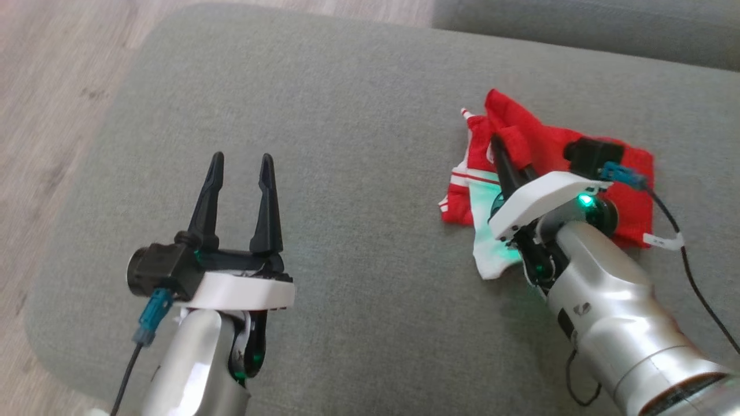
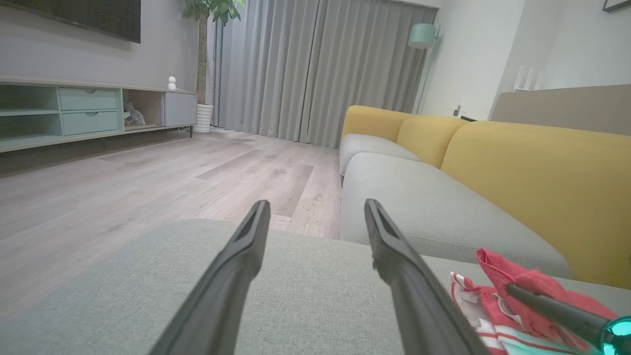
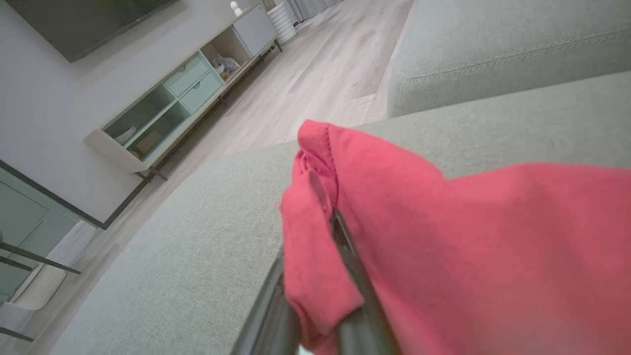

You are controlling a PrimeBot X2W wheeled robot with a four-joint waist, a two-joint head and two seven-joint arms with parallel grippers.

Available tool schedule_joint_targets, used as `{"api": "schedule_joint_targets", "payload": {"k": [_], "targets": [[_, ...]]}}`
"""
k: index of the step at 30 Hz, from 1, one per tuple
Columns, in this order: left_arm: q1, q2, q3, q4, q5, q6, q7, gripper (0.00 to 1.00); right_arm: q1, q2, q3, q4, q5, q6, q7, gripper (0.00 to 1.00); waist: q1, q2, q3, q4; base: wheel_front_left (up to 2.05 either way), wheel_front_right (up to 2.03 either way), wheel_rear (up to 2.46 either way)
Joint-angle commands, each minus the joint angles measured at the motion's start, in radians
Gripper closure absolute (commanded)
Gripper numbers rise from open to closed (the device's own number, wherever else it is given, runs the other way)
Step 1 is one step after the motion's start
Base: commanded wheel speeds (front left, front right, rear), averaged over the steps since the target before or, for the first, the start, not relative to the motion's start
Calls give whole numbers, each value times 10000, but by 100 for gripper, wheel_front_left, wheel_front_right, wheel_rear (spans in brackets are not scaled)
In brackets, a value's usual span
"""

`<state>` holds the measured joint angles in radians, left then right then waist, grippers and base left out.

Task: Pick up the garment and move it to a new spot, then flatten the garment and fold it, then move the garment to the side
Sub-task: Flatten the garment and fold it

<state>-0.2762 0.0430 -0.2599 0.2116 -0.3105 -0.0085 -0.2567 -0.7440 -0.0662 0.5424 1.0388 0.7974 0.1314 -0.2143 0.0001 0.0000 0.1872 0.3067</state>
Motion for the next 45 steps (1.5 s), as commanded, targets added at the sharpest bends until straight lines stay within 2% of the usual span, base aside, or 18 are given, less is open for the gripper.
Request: {"api": "schedule_joint_targets", "payload": {"k": [1,8,9,10,11,17,20,23,25,28,34,36,39,42,45], "targets": [[-408,72,262,-356,-41,54,-51,0,-190,159,193,-182,75,-7,-167,100,-1,0,88,78,0,0,0],[-432,72,180,-263,-129,115,-51,0,-328,160,1259,186,939,-7,-353,100,-1,0,148,40,0,0,0],[-429,72,170,-236,-135,112,-51,0,-324,160,1436,144,1087,-7,-362,85,-1,0,141,8,0,0,0],[-428,72,166,-214,-130,112,-51,0,-305,160,1633,67,1254,-7,-364,36,-1,0,129,-28,0,0,0],[-427,72,170,-193,-124,110,-51,0,-264,160,1860,-59,1450,-7,-320,0,-1,0,109,-72,0,0,0],[-402,72,278,-72,-33,76,-51,0,-236,160,3213,-1227,2479,-7,-238,0,-1,0,-122,-461,0,0,0],[-351,72,427,-46,43,55,-51,0,-475,160,3362,-1372,2650,-7,-379,0,-1,0,-292,-756,0,0,0],[-273,73,608,-62,133,24,-51,0,-774,160,3080,-1254,2470,-7,-458,0,-1,0,-438,-1105,0,0,0],[-223,73,740,-96,177,13,-51,0,-1014,159,2413,-1184,1932,-7,-467,0,-1,0,-493,-1363,0,0,0],[-158,73,904,-138,242,-11,-51,0,-1048,-179,1055,-1357,503,-7,-471,0,-1,0,-571,-1723,0,0,0],[3,73,1195,-134,322,-68,-51,0,317,-852,-1639,-2729,-2085,-7,-473,0,-1,0,-730,-2363,0,0,0],[84,73,1324,-129,345,-95,-51,0,1265,-755,-2685,-3586,-3356,-7,-473,0,-1,0,-767,-2674,0,0,0],[199,73,1485,-154,355,-104,-51,0,2215,-431,-3538,-4475,-4395,-7,-474,0,-1,0,-767,-2969,0,0,0],[337,73,1603,-151,370,-141,-51,0,3126,-103,-4139,-5336,-5182,-7,-474,0,-1,0,-755,-3180,0,0,0],[447,73,1660,-105,385,-151,-51,0,3696,45,-4394,-5805,-5482,-7,-474,0,-1,0,-738,-3269,0,0,0]]}}
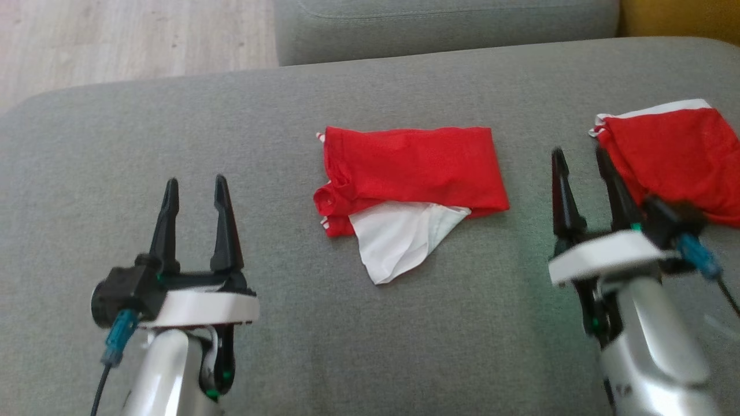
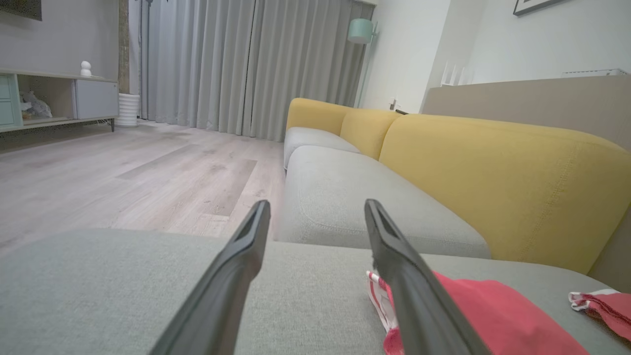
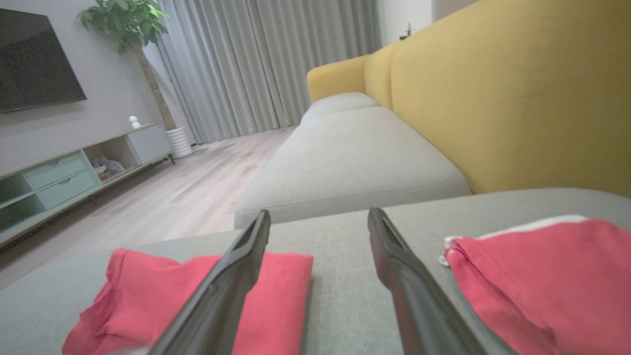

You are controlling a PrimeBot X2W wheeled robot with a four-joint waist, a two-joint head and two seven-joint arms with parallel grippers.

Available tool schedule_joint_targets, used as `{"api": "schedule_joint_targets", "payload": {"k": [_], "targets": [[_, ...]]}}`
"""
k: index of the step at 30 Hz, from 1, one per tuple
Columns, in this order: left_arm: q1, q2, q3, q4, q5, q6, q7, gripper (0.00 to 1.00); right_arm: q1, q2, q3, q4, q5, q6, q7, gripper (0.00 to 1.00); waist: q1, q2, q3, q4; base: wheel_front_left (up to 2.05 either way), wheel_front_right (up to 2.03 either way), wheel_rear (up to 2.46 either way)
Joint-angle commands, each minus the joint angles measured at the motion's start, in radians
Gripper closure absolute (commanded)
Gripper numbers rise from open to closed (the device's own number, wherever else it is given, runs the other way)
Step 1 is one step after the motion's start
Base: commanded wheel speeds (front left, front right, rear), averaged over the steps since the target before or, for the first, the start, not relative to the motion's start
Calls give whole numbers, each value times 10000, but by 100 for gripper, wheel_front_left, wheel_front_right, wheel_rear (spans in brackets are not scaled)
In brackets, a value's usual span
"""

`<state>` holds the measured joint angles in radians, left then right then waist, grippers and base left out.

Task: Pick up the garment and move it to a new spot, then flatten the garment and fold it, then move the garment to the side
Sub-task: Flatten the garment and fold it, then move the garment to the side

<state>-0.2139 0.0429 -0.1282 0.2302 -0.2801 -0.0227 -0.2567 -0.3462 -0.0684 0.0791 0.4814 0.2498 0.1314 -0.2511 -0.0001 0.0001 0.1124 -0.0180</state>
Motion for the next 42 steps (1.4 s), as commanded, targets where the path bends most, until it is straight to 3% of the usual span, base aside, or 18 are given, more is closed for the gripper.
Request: {"api": "schedule_joint_targets", "payload": {"k": [1,7,17,29,37,38,39,42], "targets": [[-122,74,376,-259,66,-1,-51,0,-29,114,105,-413,-50,-7,-106,0,1,-1,15,-52,0,0,0],[70,74,539,-232,-130,42,-51,0,701,176,46,-1055,197,-7,-106,0,1,-1,128,-128,0,0,0],[-330,74,354,-265,-78,-72,-51,0,152,180,160,-1084,47,-7,0,0,1,-1,752,243,0,0,0],[-851,74,-265,-280,-374,-43,-51,0,-1443,180,-338,1466,217,-7,1444,0,1,-1,1620,1335,0,0,0],[-937,74,-424,-240,-455,21,-51,0,-2181,181,198,3169,336,-7,1979,0,1,-1,1759,1574,0,0,0],[-942,74,-412,-231,-458,29,-51,0,-2233,181,279,3333,293,-7,1997,16,1,-1,1742,1574,0,0,0],[-944,74,-399,-223,-458,39,-51,0,-2283,181,349,3471,254,-7,1987,100,1,-1,1714,1566,0,0,0],[-939,74,-380,-211,-422,39,-51,0,-2364,181,486,3656,156,-7,1855,100,1,-1,1620,1521,0,0,0]]}}
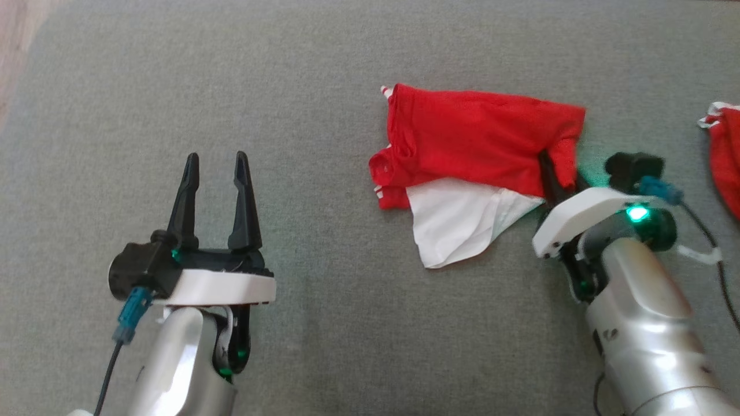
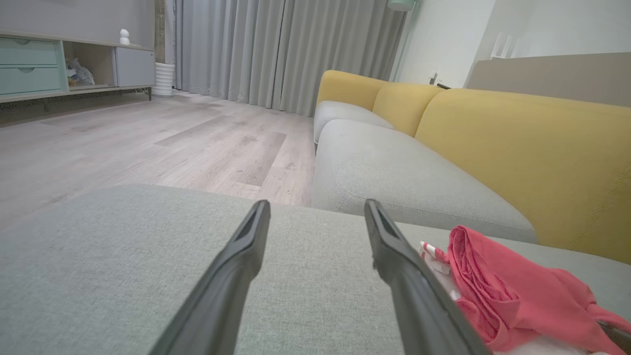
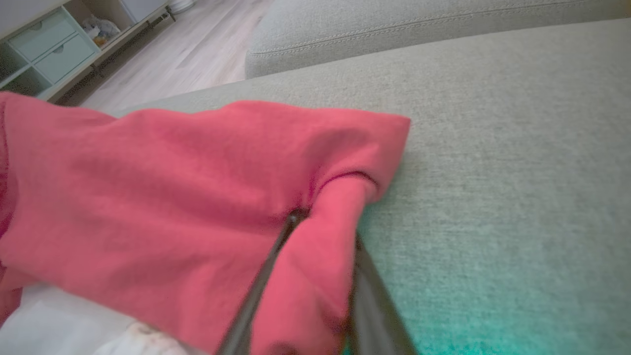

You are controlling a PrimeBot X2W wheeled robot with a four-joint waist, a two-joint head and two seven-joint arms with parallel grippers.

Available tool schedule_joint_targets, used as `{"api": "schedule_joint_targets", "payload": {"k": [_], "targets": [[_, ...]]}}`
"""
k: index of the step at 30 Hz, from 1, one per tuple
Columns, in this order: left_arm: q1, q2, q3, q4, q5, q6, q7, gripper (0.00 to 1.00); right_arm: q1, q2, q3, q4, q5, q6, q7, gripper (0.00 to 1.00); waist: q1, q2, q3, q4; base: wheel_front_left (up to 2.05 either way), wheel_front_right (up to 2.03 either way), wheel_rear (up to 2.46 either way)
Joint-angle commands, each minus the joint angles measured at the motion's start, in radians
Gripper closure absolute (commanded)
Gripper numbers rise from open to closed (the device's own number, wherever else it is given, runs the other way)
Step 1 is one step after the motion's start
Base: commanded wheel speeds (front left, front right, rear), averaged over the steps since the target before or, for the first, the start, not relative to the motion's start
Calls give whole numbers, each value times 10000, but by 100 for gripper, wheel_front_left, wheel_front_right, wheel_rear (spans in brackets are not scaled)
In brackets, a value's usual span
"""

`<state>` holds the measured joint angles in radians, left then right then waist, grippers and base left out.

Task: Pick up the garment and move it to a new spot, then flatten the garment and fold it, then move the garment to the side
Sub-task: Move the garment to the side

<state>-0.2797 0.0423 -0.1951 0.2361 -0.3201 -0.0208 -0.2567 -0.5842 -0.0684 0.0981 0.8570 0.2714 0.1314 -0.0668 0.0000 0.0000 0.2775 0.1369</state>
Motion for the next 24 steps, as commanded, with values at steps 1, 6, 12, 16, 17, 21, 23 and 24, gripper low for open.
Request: {"api": "schedule_joint_targets", "payload": {"k": [1,6,12,16,17,21,23,24], "targets": [[-270,80,297,-263,-4,17,-51,0,-18,181,368,-31,-131,-7,-74,100,0,0,-92,-68,0,0,0],[-147,80,265,-245,55,-20,-51,0,-153,181,631,143,-717,-7,-542,100,0,0,-467,-378,0,0,0],[0,80,98,-260,88,-18,-51,0,-83,-129,890,-210,-1446,-7,-776,100,0,0,-879,-895,0,0,0],[141,80,-6,-275,138,12,-51,0,41,-573,1120,-779,-1810,-7,-574,100,0,0,-1113,-1399,0,0,0],[177,80,9,-275,176,14,-51,0,51,-704,1238,-969,-1892,-7,-473,100,0,0,-1138,-1554,0,0,0],[167,80,118,-351,291,-3,-51,0,-22,-1571,1605,-1817,-2033,-7,78,100,0,0,-1041,-2069,0,0,0],[73,80,146,-400,348,-38,-51,0,-123,-2157,1662,-2249,-2036,-7,361,100,0,0,-884,-2254,0,0,0],[15,80,160,-422,371,-49,-51,0,-178,-2453,1658,-2451,-2020,-7,490,100,0,0,-791,-2324,0,0,0]]}}
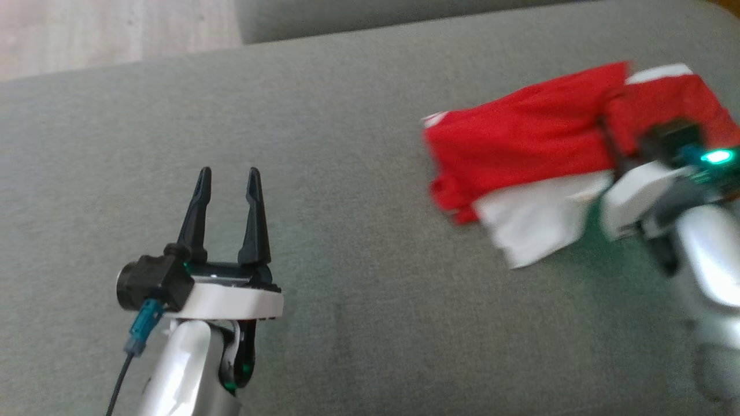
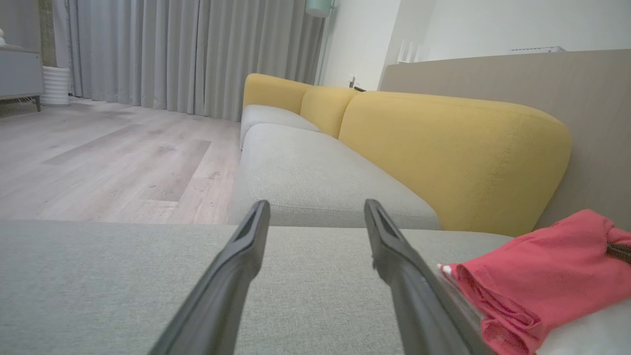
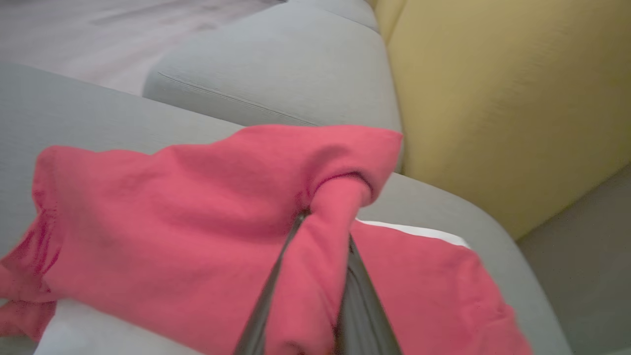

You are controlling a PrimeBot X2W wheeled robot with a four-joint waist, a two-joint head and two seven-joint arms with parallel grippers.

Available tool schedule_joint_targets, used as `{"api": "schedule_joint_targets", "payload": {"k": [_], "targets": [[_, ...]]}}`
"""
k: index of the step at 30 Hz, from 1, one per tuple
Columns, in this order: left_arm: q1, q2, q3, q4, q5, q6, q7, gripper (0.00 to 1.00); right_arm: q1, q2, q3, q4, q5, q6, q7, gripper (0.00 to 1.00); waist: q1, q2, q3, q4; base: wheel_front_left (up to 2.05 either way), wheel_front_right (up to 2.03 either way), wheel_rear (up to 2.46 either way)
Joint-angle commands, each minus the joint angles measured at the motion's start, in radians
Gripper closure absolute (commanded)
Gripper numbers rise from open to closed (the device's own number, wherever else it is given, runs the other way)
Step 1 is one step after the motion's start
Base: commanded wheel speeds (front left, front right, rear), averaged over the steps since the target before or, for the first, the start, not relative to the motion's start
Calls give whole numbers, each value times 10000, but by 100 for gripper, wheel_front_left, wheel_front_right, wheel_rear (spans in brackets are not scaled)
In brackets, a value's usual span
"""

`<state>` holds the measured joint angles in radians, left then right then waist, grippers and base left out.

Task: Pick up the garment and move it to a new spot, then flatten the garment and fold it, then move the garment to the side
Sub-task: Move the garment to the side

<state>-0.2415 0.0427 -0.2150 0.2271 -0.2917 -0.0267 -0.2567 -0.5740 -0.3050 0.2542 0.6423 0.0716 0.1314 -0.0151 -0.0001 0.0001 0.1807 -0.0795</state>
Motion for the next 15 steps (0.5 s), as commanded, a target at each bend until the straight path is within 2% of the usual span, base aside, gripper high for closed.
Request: {"api": "schedule_joint_targets", "payload": {"k": [1,7,15], "targets": [[-427,76,375,-352,110,-5,-51,0,-343,-363,52,-492,22,-7,90,100,1,-1,281,-222,0,0,0],[-753,76,480,-342,253,-149,-51,0,-750,-1804,-384,-953,8,-7,701,100,1,-1,919,-356,0,0,0],[-1059,76,539,-239,291,-302,-51,0,-1069,-2870,-1728,-496,-680,-7,1136,100,1,-1,1454,-97,0,0,0]]}}
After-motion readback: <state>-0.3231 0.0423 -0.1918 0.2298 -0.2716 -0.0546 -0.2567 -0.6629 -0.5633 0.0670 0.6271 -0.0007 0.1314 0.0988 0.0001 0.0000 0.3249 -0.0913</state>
